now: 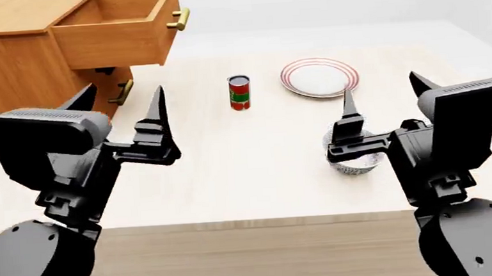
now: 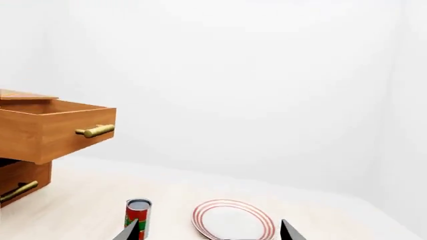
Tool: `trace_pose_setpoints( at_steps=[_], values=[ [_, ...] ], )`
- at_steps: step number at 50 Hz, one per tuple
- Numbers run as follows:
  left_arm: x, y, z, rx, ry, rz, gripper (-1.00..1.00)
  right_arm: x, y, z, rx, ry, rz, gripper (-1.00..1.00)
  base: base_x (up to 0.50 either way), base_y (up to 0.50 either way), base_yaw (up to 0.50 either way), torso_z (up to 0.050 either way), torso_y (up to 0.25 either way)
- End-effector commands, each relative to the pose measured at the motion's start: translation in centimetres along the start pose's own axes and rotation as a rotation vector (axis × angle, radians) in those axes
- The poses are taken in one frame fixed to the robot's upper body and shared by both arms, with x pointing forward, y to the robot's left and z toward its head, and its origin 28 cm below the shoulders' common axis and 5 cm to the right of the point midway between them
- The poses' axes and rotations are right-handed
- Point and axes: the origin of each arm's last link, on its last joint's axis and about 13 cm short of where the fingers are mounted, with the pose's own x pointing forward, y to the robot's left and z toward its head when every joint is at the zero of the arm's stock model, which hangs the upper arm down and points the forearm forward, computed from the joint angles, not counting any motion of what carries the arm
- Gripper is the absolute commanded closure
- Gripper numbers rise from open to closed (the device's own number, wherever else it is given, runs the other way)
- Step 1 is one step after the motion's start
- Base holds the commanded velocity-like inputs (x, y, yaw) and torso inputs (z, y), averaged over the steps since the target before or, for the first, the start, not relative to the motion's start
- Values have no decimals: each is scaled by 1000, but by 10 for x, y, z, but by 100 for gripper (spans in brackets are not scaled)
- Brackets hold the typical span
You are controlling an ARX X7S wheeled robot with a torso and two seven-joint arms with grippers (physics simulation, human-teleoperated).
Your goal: Put the bowl in the top drawer of the cabinet.
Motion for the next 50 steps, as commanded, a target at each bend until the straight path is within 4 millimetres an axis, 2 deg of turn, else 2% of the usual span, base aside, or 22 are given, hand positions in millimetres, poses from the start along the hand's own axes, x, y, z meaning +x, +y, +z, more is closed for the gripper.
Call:
trace_pose_setpoints(
  at_steps=[1, 6, 19, 36, 41, 50],
  values=[
    [25, 11, 44, -12, -46, -60, -100, 20, -21, 41, -42, -36, -3, -100, 94, 70, 0, 0, 0],
    [38, 20, 53, -68, -41, -31, -100, 25, -30, 56, -89, -45, 1, -100, 106, 76, 0, 0, 0],
    [66, 32, 80, 6, -77, -33, -100, 39, -41, 77, -105, -33, 27, -100, 233, 247, 0, 0, 0],
    [69, 27, 110, 46, -119, -78, -100, 56, -55, 134, -179, -130, 34, -100, 321, 404, 0, 0, 0],
    [68, 27, 116, 48, -131, -79, -100, 53, -57, 142, -190, -147, 21, -100, 323, 429, 0, 0, 0],
    [66, 25, 123, 59, -149, -84, -100, 53, -59, 141, -190, -149, 9, -100, 324, 429, 0, 0, 0]
  ],
)
